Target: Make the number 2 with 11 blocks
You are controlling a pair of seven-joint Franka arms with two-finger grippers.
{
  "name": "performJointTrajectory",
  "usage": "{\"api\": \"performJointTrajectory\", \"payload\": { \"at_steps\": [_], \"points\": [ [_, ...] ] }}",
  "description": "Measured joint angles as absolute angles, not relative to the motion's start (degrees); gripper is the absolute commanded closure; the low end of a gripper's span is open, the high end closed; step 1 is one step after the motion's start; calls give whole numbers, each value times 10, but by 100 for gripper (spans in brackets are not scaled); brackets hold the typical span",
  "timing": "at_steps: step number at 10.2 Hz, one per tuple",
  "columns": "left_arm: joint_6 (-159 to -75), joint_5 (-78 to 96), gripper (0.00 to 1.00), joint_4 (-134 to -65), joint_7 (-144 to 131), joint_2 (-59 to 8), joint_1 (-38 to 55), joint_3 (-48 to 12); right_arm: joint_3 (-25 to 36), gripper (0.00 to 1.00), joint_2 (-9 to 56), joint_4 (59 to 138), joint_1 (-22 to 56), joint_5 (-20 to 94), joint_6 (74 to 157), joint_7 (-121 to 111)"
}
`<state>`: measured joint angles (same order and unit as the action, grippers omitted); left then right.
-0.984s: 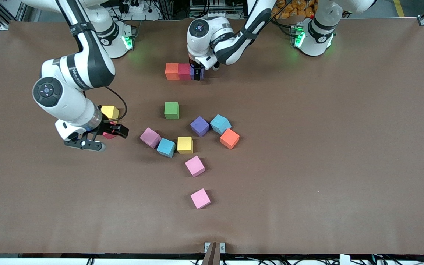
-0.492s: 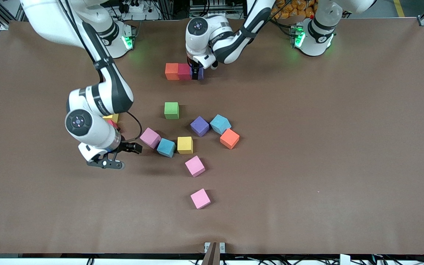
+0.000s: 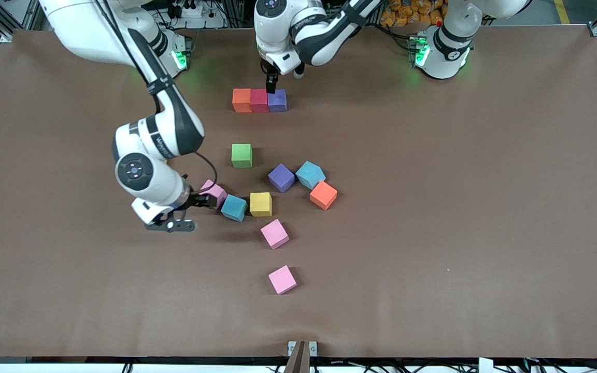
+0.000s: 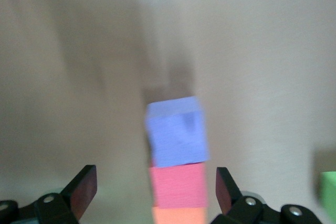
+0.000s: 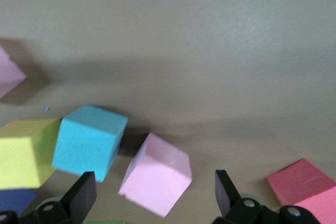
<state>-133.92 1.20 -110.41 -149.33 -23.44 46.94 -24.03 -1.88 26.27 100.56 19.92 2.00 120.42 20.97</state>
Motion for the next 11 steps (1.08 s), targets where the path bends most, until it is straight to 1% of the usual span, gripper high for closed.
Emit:
{"api": "performJointTrajectory", "payload": {
  "at_steps": [3, 5, 8, 10, 11],
  "points": [
    [-1336, 11, 0, -1097, -1241, -237, 349, -232, -46, 0, 239, 1022, 202, 20, 1179, 209],
    [-1336, 10, 0, -1056, -1053, -251, 289, -232, -49, 0, 228, 1042, 210, 20, 1179, 205],
    [-1336, -57, 0, -962, -965, -315, 289, -222, -51, 0, 226, 1056, 219, 20, 1182, 182],
    [-1336, -92, 0, -929, -951, -367, 291, -211, -52, 0, 222, 1097, 256, 20, 1219, 182],
    [-1336, -100, 0, -923, -943, -382, 290, -192, -52, 0, 214, 1129, 277, 20, 1244, 189]
  ]
}}
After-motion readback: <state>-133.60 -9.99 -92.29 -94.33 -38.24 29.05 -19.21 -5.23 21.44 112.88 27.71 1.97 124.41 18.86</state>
